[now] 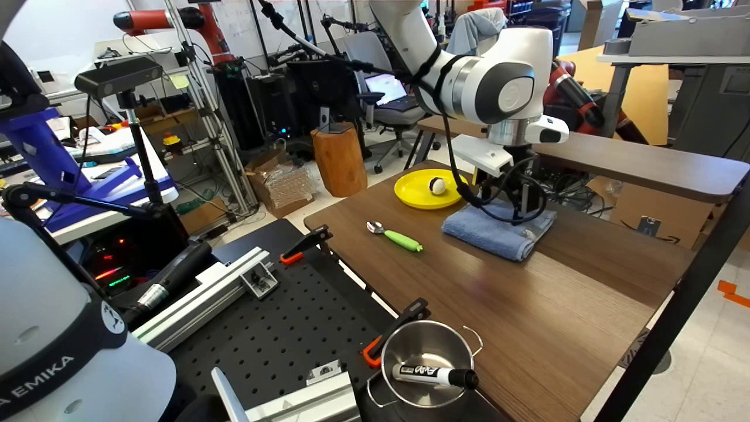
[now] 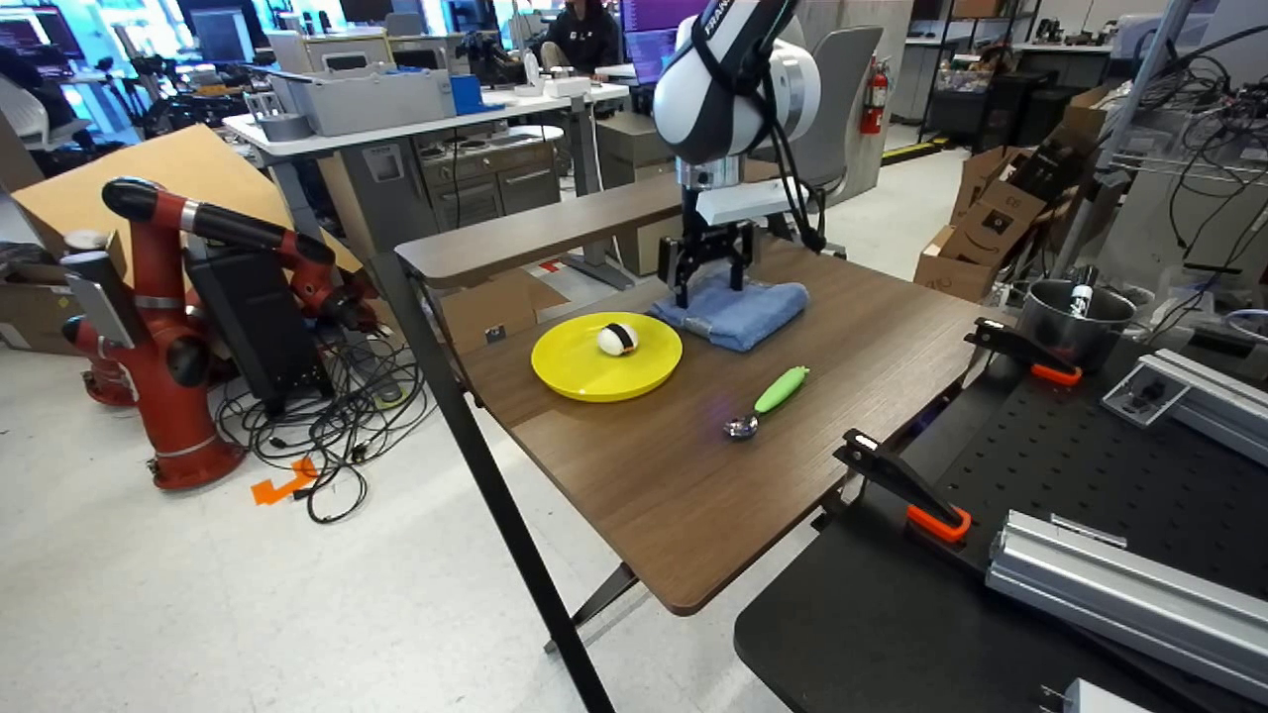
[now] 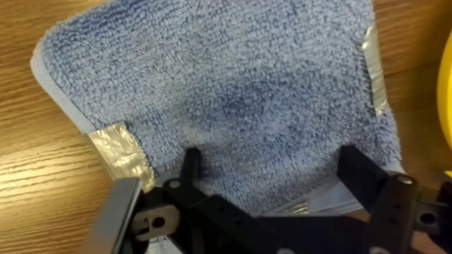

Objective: Move the towel to the left near the yellow object

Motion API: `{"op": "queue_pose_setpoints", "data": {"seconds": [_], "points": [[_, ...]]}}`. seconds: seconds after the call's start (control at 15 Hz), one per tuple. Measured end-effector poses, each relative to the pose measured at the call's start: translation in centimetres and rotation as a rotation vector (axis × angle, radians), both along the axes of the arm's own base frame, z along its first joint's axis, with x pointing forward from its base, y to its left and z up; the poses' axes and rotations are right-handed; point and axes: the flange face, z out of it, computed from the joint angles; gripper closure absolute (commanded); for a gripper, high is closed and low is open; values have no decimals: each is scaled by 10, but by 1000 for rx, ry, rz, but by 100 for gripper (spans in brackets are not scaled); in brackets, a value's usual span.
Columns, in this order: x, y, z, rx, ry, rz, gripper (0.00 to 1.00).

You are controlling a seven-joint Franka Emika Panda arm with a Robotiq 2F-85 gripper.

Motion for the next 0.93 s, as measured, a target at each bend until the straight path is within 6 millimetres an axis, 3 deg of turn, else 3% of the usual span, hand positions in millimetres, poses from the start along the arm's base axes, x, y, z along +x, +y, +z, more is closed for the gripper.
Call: {"op": "queue_pose_setpoints", "data": {"seconds": [0.27,0.53,0.73,0.93], "points": [[-1,0,8,0,-5,-9,0],[-16,-2,27,3,5,-11,0],[-38,-2,60,11,-6,8,0],[-65,3,105,30,-41,37,0]]}}
